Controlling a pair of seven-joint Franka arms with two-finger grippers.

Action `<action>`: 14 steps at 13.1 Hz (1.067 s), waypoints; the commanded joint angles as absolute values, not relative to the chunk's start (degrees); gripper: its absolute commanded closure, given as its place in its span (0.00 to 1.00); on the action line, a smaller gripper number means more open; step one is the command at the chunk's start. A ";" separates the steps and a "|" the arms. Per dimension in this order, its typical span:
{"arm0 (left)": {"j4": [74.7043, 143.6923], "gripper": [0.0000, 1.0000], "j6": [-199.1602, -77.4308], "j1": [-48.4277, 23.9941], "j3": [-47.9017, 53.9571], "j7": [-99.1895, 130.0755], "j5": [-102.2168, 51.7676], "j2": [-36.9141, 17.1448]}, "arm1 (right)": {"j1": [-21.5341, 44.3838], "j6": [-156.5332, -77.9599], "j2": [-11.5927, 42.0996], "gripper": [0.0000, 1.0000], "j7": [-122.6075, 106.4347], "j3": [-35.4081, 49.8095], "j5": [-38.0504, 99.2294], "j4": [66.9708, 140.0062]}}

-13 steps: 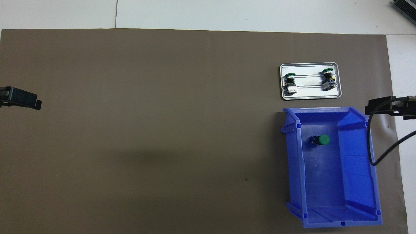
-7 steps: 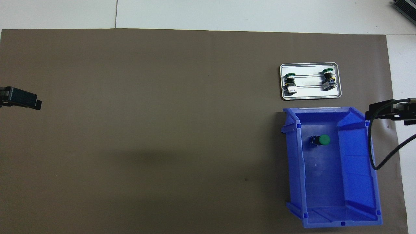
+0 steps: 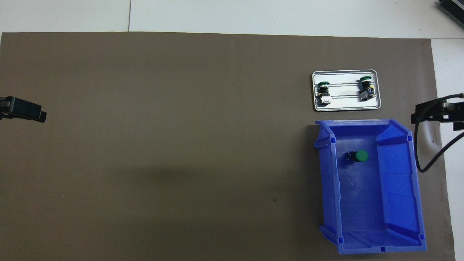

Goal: Place and press button with both arms

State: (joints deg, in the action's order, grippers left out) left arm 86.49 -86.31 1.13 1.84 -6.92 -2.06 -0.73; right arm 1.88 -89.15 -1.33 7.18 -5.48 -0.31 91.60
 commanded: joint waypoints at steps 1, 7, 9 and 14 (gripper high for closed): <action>88.15 0.00 -86.48 1.93 2.37 -6.68 -2.11 0.79 | 1.84 -89.03 -2.11 0.00 7.38 -5.27 -1.05 92.11; 88.15 0.00 -86.48 1.93 2.37 -6.68 -2.11 0.79 | 1.41 -90.09 -2.11 0.00 2.02 -5.19 -2.02 92.46; 88.15 0.00 -86.48 1.93 2.29 -6.68 -2.11 0.79 | 1.41 -89.48 -2.28 0.00 2.20 -5.19 -1.85 92.72; 88.15 0.00 -86.48 1.93 2.37 -6.68 -2.11 0.79 | 1.14 -89.30 -2.29 0.00 2.11 -5.19 -1.85 92.72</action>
